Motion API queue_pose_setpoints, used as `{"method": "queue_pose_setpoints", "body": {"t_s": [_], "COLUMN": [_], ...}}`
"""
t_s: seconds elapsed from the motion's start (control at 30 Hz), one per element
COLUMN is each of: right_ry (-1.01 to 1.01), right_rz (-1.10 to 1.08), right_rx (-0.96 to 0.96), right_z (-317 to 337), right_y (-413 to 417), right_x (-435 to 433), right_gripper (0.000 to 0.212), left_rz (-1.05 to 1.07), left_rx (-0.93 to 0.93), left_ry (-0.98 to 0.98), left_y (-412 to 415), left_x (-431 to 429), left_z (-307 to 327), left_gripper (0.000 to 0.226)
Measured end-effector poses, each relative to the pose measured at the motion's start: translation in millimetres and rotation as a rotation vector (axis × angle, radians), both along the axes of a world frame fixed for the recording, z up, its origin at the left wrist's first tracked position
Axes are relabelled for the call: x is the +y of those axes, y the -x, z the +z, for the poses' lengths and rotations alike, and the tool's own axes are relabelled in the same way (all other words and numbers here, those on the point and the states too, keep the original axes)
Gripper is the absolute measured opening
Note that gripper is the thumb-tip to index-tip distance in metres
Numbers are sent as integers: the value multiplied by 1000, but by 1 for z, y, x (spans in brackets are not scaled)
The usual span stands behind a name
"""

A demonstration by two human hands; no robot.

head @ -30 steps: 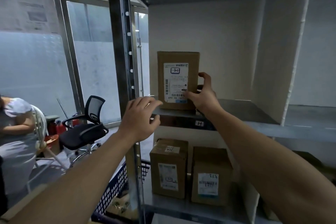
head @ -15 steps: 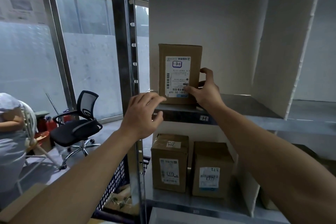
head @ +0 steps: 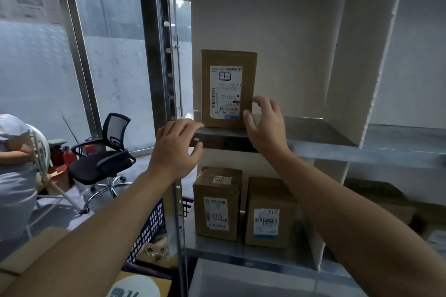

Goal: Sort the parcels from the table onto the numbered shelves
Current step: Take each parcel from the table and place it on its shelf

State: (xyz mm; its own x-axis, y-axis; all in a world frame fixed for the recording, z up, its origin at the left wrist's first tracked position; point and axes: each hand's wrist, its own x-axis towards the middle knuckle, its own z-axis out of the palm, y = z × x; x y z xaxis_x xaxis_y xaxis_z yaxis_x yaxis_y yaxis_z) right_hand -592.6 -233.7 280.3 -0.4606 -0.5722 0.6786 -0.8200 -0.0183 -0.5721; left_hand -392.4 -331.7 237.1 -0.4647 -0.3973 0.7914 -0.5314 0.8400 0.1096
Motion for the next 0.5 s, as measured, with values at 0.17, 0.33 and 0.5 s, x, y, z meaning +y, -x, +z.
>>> {"method": "queue_pose_setpoints", "body": {"t_s": [0.17, 0.33, 0.5], "right_ry": [-40, -84, -169], "right_rz": [28, 136, 364], "right_rx": [412, 617, 665], "right_z": [-43, -89, -140], "right_y": [-7, -22, -58], "right_x": [24, 38, 43], "right_gripper": [38, 38, 37], "left_rz": [107, 227, 342], "left_rx": [-23, -43, -73], "left_ry": [-80, -195, -309], "left_y": [-9, -36, -78], "left_x": [19, 45, 81], "left_z": [-34, -72, -117], "left_gripper": [46, 48, 47]}}
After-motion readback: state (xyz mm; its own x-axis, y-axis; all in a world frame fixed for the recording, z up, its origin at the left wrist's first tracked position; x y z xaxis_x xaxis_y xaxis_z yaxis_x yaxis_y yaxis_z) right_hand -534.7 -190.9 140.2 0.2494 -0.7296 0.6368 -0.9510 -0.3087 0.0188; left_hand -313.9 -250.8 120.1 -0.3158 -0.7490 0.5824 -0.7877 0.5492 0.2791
